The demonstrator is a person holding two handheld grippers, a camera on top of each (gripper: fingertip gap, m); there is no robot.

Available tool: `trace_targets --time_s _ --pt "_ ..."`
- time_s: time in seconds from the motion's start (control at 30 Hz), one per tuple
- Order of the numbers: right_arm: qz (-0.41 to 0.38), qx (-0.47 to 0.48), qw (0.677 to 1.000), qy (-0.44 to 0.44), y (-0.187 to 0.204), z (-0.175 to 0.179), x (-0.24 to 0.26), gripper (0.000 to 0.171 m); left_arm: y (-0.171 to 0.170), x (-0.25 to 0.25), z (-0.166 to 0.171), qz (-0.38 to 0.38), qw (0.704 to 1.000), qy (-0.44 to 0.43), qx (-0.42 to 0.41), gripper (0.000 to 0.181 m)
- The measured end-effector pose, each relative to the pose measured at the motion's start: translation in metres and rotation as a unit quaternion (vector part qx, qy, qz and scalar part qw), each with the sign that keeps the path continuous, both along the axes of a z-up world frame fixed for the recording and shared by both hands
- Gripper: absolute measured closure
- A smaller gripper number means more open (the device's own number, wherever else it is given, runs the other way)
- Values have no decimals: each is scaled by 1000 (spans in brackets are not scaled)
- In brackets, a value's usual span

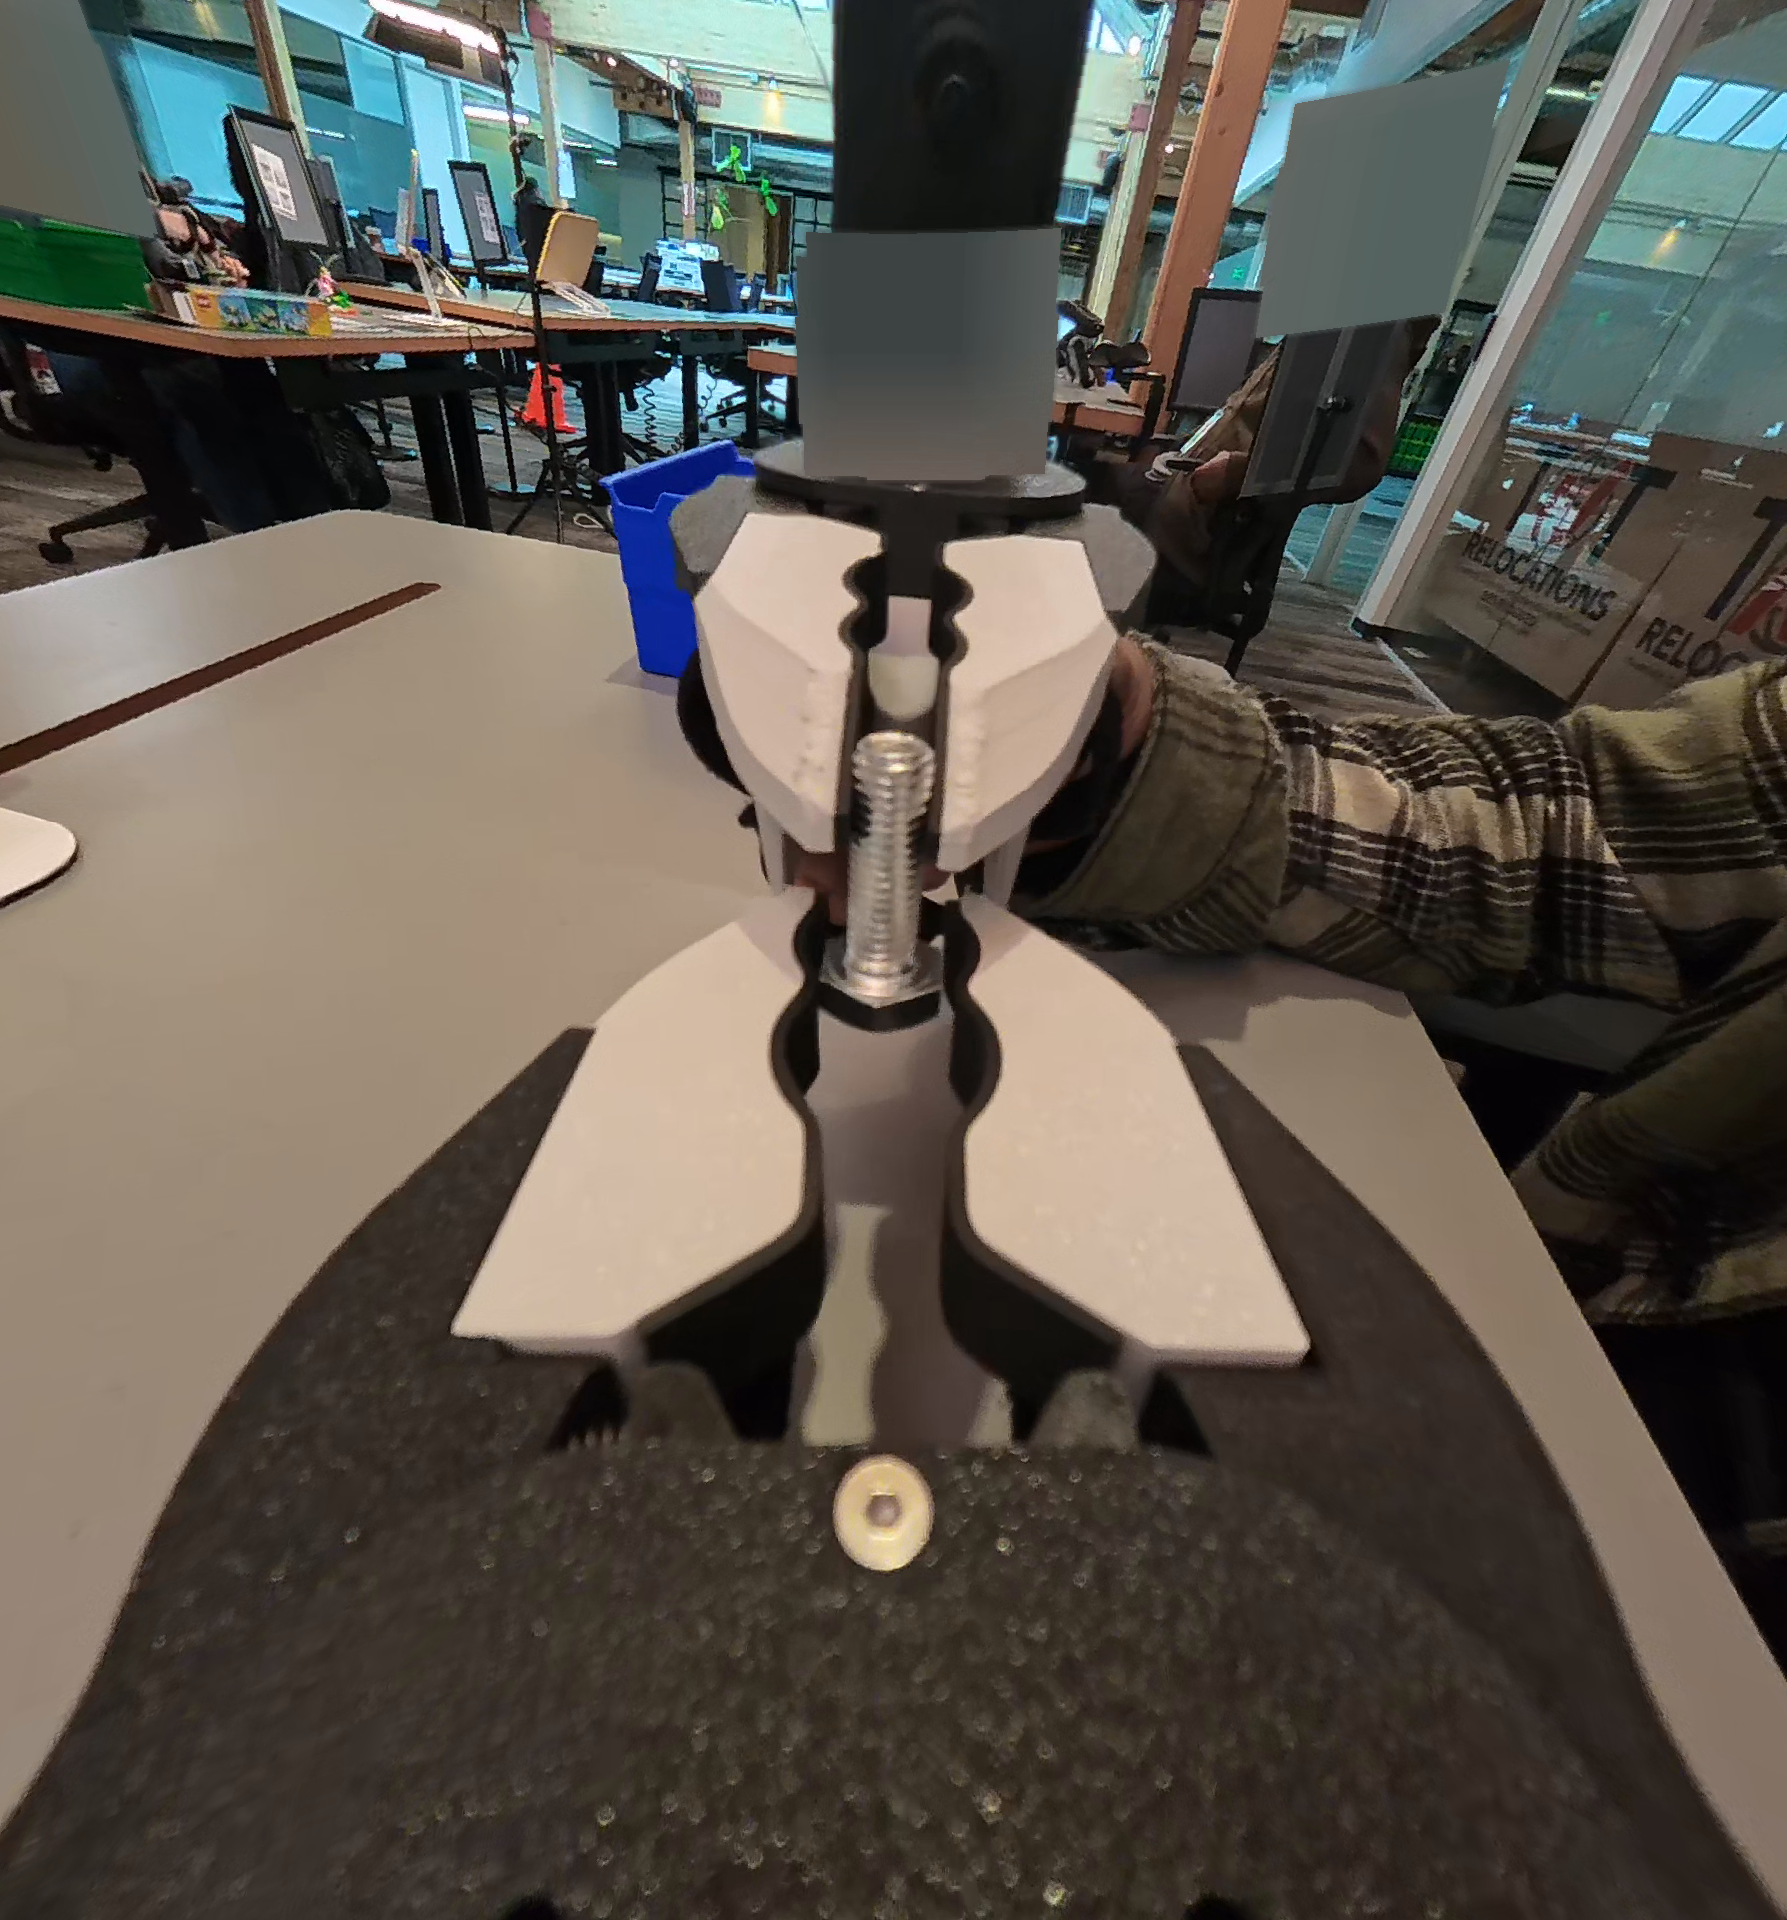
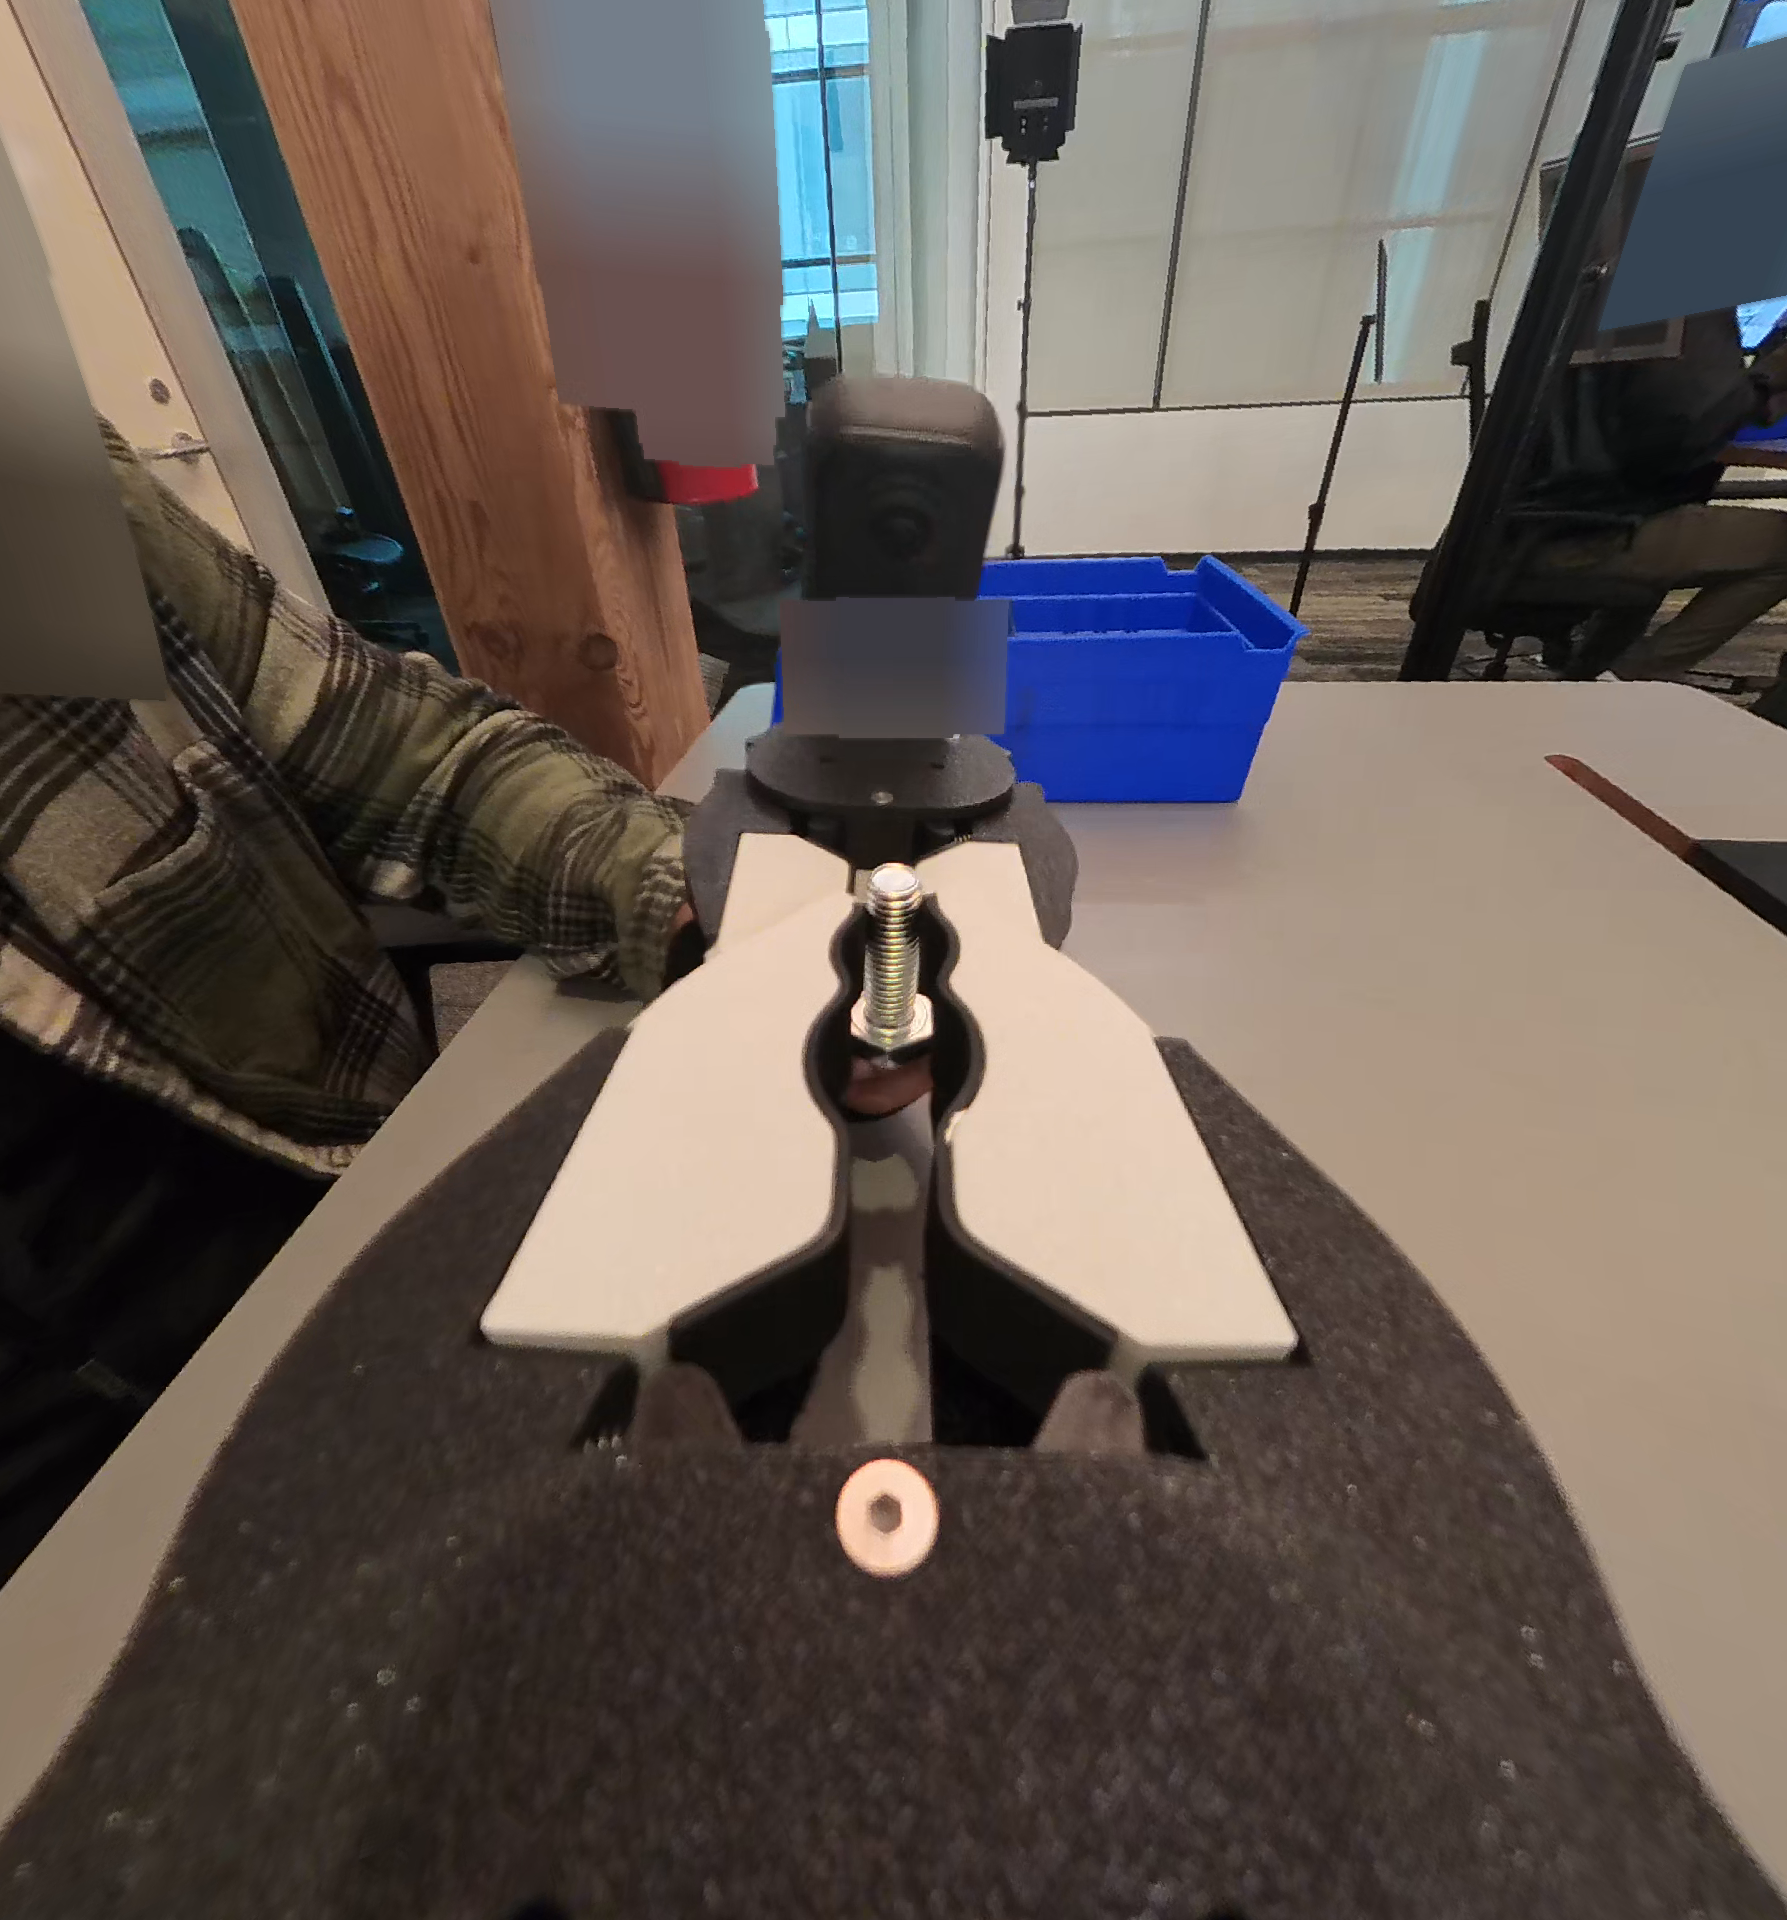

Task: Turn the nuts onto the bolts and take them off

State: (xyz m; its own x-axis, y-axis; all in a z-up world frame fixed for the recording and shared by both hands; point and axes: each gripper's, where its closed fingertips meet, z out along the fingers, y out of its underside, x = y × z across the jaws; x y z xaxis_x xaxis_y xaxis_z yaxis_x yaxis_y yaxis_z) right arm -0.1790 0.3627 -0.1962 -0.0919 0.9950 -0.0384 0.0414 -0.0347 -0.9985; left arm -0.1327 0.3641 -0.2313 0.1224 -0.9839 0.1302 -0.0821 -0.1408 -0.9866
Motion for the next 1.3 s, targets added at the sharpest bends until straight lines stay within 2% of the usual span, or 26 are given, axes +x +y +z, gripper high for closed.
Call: trace_targets --time_s 0.3,0.37,0.47,0.53,0.63,0.7,0.8,1.03,1.2,1.3 --pt "8 10 1000 5 -1 2 4 161 0 -1 1 14 1000 11 19 166" --pt "-23 5 999 28 9 14 12 145 3 -3 2 20 1000 10 19 166" --pt "-84 10 996 31 29 23 38 144 11 -8 -3 37 999 18 22 166" --pt "-135 22 990 -32 43 5 54 133 17 -12 -3 53 998 18 24 166" --pt "-162 36 975 -149 49 -40 72 122 23 -18 -1 67 997 13 29 166" --pt "-150 30 966 -208 45 -68 78 125 24 -21 2 67 997 0 22 166" --pt "-87 5 972 -220 27 -83 72 143 29 -25 3 68 998 -16 2 166" --pt "-88 28 951 -296 28 -115 69 130 30 -28 6 64 998 -29 -7 166" --pt "-85 27 927 -365 28 -143 73 140 27 -25 3 60 998 -21 -6 166" --pt "-83 31 928 -362 28 -142 69 148 26 -25 5 58 998 -21 -2 166"
